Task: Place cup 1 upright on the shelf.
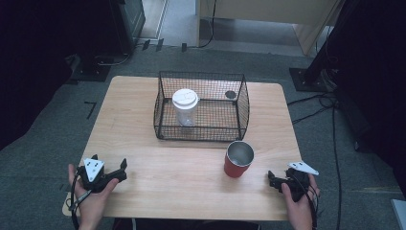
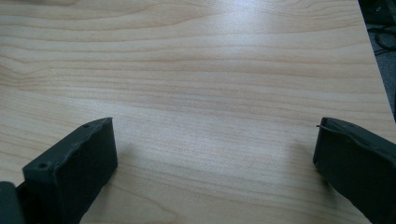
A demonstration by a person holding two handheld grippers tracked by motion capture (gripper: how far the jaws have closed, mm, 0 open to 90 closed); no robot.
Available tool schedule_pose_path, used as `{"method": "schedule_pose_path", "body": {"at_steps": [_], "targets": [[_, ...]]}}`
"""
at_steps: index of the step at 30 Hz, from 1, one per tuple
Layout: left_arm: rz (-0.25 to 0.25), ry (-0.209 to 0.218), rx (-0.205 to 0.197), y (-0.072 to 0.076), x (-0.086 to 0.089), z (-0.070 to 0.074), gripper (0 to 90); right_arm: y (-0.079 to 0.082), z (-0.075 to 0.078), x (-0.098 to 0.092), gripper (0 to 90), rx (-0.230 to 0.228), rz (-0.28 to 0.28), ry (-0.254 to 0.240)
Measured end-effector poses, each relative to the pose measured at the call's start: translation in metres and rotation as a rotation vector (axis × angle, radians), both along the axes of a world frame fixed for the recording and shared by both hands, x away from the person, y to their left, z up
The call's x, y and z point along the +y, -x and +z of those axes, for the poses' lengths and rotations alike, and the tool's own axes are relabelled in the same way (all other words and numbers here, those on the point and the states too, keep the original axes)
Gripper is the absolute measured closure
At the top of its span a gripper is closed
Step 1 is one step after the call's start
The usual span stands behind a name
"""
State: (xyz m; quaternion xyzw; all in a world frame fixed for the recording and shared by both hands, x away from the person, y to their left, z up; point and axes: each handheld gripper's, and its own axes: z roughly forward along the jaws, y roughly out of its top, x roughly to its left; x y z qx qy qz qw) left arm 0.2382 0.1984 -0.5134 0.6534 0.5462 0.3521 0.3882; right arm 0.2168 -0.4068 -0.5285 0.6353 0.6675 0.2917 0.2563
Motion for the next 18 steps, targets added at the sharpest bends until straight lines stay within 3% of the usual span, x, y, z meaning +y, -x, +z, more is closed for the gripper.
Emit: {"method": "schedule_pose_path", "body": {"at_steps": [7,9,13,18], "targets": [[-0.001,-0.01,0.067,0.002,0.013,-0.001,0.0,0.0,0.0,0.0,0.0,0.0,0.0,0.0],[-0.001,-0.015,0.108,0.002,0.016,-0.001,0.0,0.0,0.0,0.0,0.0,-0.001,0.0,0.0],[0.0,-0.047,0.228,-0.002,0.017,-0.003,0.0,0.0,0.0,0.0,0.0,0.0,0.0,0.0],[-0.021,-0.041,0.265,-0.005,0.017,-0.004,0.0,0.0,0.0,0.0,0.0,0.0,0.0,0.0]]}}
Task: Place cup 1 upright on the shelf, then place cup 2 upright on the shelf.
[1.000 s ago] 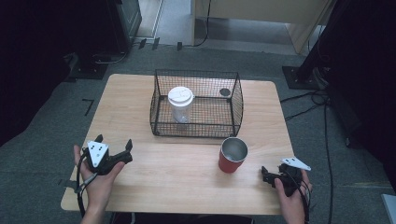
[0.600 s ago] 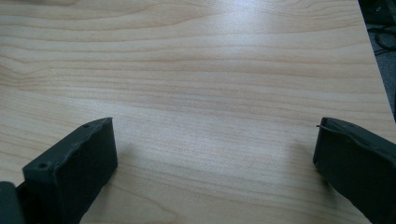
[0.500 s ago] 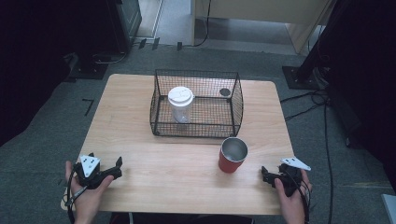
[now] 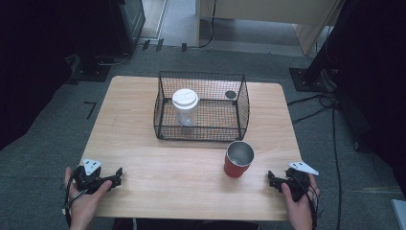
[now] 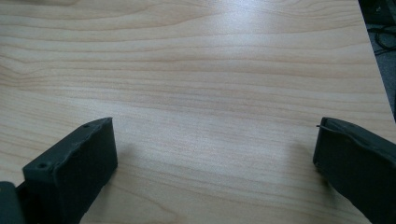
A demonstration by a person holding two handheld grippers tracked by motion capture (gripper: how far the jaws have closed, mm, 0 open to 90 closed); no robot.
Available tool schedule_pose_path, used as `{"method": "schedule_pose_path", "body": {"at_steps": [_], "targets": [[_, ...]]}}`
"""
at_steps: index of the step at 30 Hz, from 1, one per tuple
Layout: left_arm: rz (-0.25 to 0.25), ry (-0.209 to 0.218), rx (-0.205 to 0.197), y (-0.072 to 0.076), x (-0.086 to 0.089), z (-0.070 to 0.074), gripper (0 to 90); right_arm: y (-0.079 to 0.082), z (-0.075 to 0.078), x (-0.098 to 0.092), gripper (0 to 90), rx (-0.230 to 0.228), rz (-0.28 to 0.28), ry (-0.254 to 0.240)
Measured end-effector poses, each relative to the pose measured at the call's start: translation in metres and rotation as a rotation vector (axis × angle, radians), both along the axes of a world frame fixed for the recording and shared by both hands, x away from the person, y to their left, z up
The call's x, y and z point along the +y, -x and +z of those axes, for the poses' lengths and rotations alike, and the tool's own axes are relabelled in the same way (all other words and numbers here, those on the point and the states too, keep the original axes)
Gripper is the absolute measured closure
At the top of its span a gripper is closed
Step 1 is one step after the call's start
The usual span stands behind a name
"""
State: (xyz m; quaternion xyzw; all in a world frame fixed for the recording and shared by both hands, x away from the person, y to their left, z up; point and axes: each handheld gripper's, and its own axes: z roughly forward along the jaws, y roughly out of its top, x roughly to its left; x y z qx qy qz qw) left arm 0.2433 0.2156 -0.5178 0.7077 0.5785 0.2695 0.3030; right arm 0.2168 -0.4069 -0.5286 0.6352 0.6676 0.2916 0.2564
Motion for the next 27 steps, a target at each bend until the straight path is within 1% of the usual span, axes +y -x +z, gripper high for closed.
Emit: {"method": "schedule_pose_path", "body": {"at_steps": [4,6,7,8,9,10,12,13,16,20,22,25,27], "targets": [[-0.001,0.015,0.017,-0.002,0.001,-0.001,0.0,0.0,0.0,0.0,0.0,0.0,0.0,-0.001],[0.001,0.014,0.035,-0.003,0.001,-0.001,0.0,0.0,0.0,0.0,0.0,0.0,0.002,-0.001],[0.003,0.009,0.048,-0.005,0.001,-0.001,0.0,0.0,0.0,0.0,0.0,0.0,0.006,-0.001],[0.009,0.002,0.052,-0.005,0.001,-0.002,0.0,0.0,0.0,0.0,0.0,-0.001,0.011,-0.001],[0.01,-0.012,0.063,-0.007,-0.001,-0.002,0.0,0.0,0.0,0.0,0.0,0.0,0.013,0.0],[-0.002,-0.013,0.065,-0.007,-0.002,-0.002,0.0,0.001,0.0,0.0,0.0,0.001,0.009,0.002],[-0.004,-0.001,0.07,-0.008,-0.002,-0.002,0.0,0.003,0.0,0.0,0.0,0.0,-0.012,0.001],[-0.002,0.005,0.073,-0.009,-0.001,-0.003,0.0,0.004,0.0,0.001,0.0,0.001,-0.013,0.0],[-0.002,0.005,0.073,-0.009,-0.001,-0.003,0.0,0.008,0.0,0.002,0.0,-0.001,-0.012,0.0],[0.0,0.005,0.073,-0.009,-0.002,-0.003,0.0,0.016,0.0,0.007,0.0,0.0,0.042,-0.004],[0.0,0.002,0.074,-0.01,-0.002,-0.002,0.0,0.021,0.002,0.011,0.0,-0.012,0.068,0.003],[0.002,0.004,0.073,-0.012,-0.003,-0.003,0.0,0.027,0.008,0.015,0.0,-0.035,0.084,-0.012],[-0.001,0.004,0.075,-0.013,-0.003,-0.002,0.0,0.03,0.011,0.019,0.0,-0.04,0.089,-0.019]]}}
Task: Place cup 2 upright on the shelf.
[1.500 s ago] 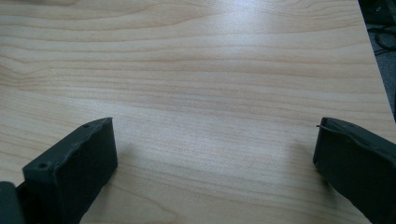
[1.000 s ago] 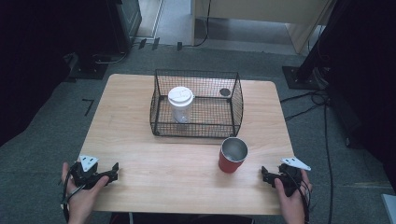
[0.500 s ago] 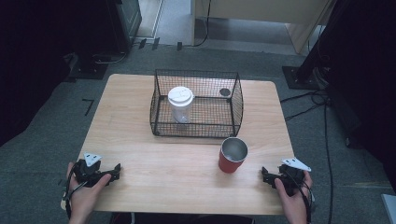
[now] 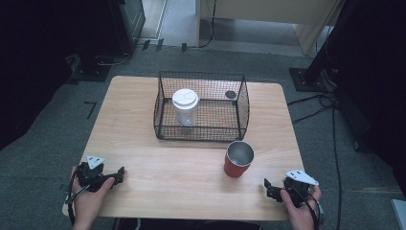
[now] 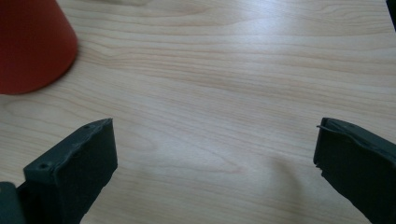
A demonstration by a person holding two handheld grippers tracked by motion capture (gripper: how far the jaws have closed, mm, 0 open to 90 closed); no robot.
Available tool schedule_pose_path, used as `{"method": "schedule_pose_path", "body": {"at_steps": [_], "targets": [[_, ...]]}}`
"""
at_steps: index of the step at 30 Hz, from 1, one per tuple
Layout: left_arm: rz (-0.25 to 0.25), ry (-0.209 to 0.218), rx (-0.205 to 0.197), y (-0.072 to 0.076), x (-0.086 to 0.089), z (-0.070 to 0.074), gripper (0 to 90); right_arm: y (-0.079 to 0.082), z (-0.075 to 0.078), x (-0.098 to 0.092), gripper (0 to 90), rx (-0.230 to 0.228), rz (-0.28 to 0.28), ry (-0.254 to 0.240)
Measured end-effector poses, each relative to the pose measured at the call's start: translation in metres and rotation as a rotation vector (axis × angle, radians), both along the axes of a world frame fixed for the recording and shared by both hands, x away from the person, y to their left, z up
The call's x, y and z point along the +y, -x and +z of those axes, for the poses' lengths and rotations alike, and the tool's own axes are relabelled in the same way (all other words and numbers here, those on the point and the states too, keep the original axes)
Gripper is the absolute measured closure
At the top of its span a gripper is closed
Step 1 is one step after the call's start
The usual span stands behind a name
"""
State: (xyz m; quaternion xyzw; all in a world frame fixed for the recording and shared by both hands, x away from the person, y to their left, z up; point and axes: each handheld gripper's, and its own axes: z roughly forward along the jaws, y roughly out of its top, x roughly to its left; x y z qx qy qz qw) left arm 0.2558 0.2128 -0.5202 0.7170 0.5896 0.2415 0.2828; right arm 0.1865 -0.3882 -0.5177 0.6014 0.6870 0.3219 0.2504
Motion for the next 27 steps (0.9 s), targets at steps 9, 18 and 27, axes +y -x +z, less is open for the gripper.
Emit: {"method": "schedule_pose_path", "body": {"at_steps": [9,18,27], "targets": [[-0.005,-0.001,0.0,-0.004,-0.004,0.0,0.0,0.007,0.005,0.019,0.0,-0.038,0.045,-0.013],[0.006,0.001,0.0,-0.006,-0.007,0.0,0.0,0.012,0.016,0.039,0.0,-0.073,0.102,-0.051],[0.006,0.002,0.0,-0.006,-0.007,0.0,0.0,0.01,0.033,0.063,0.0,-0.1,0.18,-0.09]]}}
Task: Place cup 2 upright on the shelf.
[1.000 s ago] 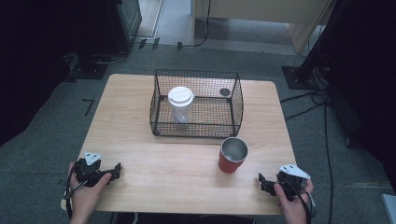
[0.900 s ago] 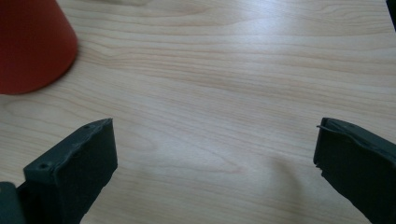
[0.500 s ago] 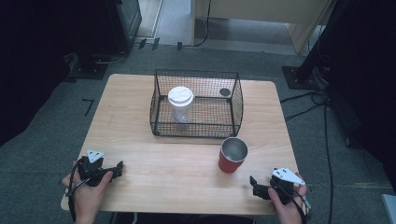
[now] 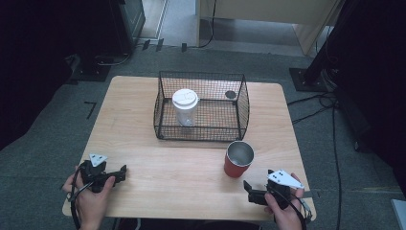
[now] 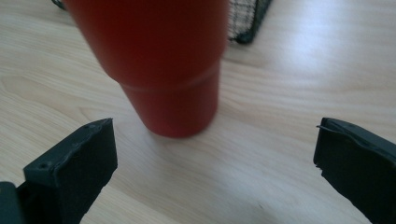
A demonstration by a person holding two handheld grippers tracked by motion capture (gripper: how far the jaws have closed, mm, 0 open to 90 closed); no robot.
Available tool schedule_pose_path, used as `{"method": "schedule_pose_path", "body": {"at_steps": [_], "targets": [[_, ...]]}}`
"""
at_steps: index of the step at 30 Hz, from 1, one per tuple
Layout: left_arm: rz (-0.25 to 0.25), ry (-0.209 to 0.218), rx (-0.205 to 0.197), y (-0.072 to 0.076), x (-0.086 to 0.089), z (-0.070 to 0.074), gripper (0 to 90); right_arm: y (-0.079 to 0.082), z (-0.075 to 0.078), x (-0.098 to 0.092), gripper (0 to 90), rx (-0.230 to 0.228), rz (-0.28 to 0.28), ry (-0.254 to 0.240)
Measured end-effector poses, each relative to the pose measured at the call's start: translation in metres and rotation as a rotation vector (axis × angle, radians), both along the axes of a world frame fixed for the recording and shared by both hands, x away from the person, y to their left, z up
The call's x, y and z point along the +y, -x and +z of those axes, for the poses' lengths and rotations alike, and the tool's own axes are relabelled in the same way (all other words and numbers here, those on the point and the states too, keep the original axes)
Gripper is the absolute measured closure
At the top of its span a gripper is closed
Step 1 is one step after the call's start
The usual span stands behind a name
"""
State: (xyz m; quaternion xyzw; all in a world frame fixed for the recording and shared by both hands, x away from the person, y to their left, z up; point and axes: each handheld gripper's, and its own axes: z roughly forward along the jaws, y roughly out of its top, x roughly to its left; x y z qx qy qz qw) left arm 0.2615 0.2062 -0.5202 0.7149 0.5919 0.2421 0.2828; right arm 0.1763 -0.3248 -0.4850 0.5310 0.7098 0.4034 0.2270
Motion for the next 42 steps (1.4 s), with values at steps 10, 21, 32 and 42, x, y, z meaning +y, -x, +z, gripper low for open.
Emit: {"method": "schedule_pose_path", "body": {"at_steps": [10,21,32,42], "targets": [[0.0,0.0,0.0,0.0,0.0,0.0,0.0,-0.011,0.018,0.034,0.0,-0.035,0.056,-0.001],[0.0,0.001,-0.001,0.0,0.0,0.0,0.0,-0.026,0.027,0.052,0.0,-0.044,0.015,0.017],[0.0,0.001,-0.001,0.0,0.0,0.0,0.0,-0.042,0.026,0.058,0.0,-0.027,-0.052,0.016],[-0.001,0.001,-0.001,0.0,0.0,0.0,0.0,-0.053,0.02,0.061,3.6,-0.049,-0.084,-0.022]]}}
